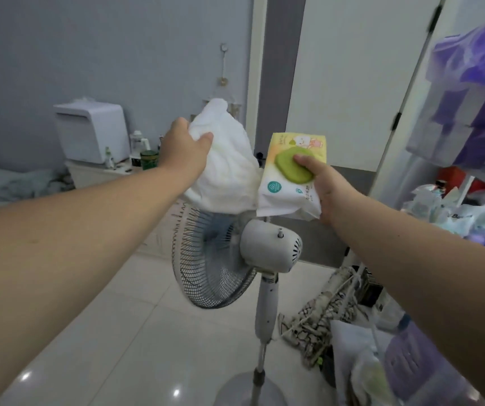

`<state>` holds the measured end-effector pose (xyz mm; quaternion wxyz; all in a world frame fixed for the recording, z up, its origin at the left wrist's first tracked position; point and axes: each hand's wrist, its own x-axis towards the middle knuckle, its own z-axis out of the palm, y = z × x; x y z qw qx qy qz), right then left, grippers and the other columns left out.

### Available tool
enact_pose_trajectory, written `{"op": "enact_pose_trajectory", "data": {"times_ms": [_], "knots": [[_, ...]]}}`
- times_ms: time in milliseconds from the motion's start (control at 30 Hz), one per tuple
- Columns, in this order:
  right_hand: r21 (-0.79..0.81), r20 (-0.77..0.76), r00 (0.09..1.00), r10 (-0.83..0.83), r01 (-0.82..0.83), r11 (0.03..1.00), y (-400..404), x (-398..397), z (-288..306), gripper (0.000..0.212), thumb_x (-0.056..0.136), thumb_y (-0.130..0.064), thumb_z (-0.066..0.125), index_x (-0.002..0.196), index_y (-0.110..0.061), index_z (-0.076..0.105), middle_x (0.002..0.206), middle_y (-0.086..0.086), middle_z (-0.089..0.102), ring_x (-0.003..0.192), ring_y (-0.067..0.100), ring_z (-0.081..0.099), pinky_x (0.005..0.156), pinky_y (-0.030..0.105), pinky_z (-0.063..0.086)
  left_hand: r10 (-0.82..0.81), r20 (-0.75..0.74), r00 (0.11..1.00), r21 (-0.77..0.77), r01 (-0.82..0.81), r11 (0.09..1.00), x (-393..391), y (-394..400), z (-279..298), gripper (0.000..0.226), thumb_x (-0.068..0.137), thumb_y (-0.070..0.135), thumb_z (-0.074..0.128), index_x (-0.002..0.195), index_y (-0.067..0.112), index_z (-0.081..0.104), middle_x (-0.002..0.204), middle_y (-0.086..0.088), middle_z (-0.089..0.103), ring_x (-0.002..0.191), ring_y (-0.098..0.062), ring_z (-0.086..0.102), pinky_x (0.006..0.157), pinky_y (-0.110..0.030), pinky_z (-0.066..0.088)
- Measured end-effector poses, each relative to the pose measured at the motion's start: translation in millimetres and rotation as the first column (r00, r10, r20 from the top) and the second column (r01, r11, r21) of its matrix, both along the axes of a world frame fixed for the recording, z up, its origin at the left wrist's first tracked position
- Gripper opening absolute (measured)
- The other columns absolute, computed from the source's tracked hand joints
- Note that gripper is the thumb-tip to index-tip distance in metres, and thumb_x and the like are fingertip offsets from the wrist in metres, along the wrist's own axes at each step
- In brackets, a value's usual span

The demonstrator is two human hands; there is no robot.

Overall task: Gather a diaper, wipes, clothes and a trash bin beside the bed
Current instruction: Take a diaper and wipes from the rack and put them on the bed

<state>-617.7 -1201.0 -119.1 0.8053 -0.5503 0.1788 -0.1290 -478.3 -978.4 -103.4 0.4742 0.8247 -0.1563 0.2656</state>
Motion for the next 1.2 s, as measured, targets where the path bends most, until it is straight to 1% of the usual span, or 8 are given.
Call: {"op": "enact_pose_trajectory", "data": {"times_ms": [133, 267, 367, 500, 667, 833, 1033, 1200], "knots": [[-0.012, -0.022, 0.993, 0.117, -0.118, 0.993, 72.9, 23.4, -5.9, 0.051, 0.083, -0.031, 0.077, 0.128, -0.016, 0.056, 0.109, 0.018, 0.075, 0.096, 0.039, 0.074, 0.08, 0.057, 0.059, 0.071, -0.023, 0.997, -0.009, -0.071, 0.997, 6.3, 79.6, -16.9, 0.033, 0.088, 0.043, 0.06, 0.101, 0.014, 0.051, 0.098, -0.003, 0.059, 0.085, -0.025, 0.054, 0.071, -0.033, 0.038], [0.025, -0.059, 0.973, 0.223, -0.222, 0.975, 157.5, 42.8, -24.0, 0.051, 0.084, -0.03, 0.076, 0.127, -0.015, 0.054, 0.106, 0.02, 0.076, 0.09, 0.041, 0.075, 0.067, 0.058, 0.059, 0.132, -0.083, 0.988, -0.033, -0.135, 0.99, 9.2, 168.1, -39.8, 0.035, 0.087, 0.044, 0.061, 0.105, 0.015, 0.053, 0.095, 0.001, 0.058, 0.083, -0.024, 0.055, 0.07, -0.032, 0.038], [0.056, -0.072, 0.956, 0.283, -0.279, 0.959, 220.9, 55.7, -39.4, 0.046, 0.086, -0.026, 0.075, 0.125, -0.013, 0.055, 0.101, 0.021, 0.076, 0.085, 0.041, 0.075, 0.06, 0.056, 0.059, 0.174, -0.102, 0.979, -0.011, -0.176, 0.984, 11.7, 238.5, -58.2, 0.032, 0.087, 0.043, 0.062, 0.098, 0.015, 0.051, 0.089, 0.001, 0.056, 0.08, -0.024, 0.054, 0.068, -0.031, 0.035], [0.051, -0.12, 0.94, 0.32, -0.316, 0.947, 302.4, 75.7, -62.8, 0.044, 0.084, -0.024, 0.078, 0.12, -0.011, 0.056, 0.096, 0.019, 0.077, 0.082, 0.038, 0.076, 0.057, 0.049, 0.06, 0.252, -0.114, 0.961, 0.021, -0.251, 0.968, 7.9, 341.1, -79.9, 0.031, 0.088, 0.041, 0.062, 0.092, 0.014, 0.048, 0.084, -0.001, 0.056, 0.077, -0.025, 0.052, 0.066, -0.032, 0.032], [0.062, -0.158, 0.905, 0.396, -0.391, 0.918, 404.1, 105.9, -91.5, 0.04, 0.083, -0.024, 0.078, 0.114, -0.013, 0.057, 0.091, 0.019, 0.078, 0.08, 0.037, 0.076, 0.058, 0.048, 0.061, 0.362, -0.141, 0.922, 0.061, -0.357, 0.932, -0.9, 464.8, -95.3, 0.029, 0.09, 0.043, 0.059, 0.098, 0.016, 0.051, 0.083, 0.006, 0.053, 0.075, -0.019, 0.052, 0.061, -0.033, 0.035], [0.039, -0.184, 0.835, 0.518, -0.521, 0.853, 520.6, 131.7, -112.9, 0.055, 0.073, -0.03, 0.084, 0.119, -0.015, 0.059, 0.099, 0.018, 0.078, 0.087, 0.038, 0.076, 0.073, 0.052, 0.061, 0.489, -0.159, 0.858, 0.085, -0.482, 0.872, -14.9, 585.5, -108.0, 0.029, 0.091, 0.044, 0.058, 0.102, 0.019, 0.049, 0.087, 0.006, 0.054, 0.078, -0.017, 0.053, 0.065, -0.033, 0.037], [0.096, -0.193, 0.72, 0.667, -0.663, 0.743, 630.8, 153.1, -131.8, 0.048, 0.079, -0.03, 0.08, 0.12, -0.016, 0.061, 0.098, 0.018, 0.077, 0.082, 0.038, 0.076, 0.06, 0.053, 0.059, 0.568, -0.194, 0.799, 0.072, -0.566, 0.821, -33.4, 683.3, -129.8, 0.039, 0.091, 0.045, 0.059, 0.116, 0.016, 0.054, 0.1, 0.002, 0.058, 0.086, -0.02, 0.054, 0.073, -0.033, 0.04], [0.104, -0.207, 0.636, 0.743, -0.741, 0.663, 703.8, 174.6, -147.6, 0.048, 0.078, -0.03, 0.081, 0.12, -0.016, 0.064, 0.102, 0.017, 0.077, 0.085, 0.037, 0.076, 0.064, 0.052, 0.059, 0.648, -0.212, 0.731, 0.082, -0.648, 0.757, -42.1, 748.8, -146.3, 0.03, 0.091, 0.045, 0.06, 0.103, 0.02, 0.048, 0.086, 0.008, 0.052, 0.076, -0.014, 0.053, 0.063, -0.031, 0.038]]}}
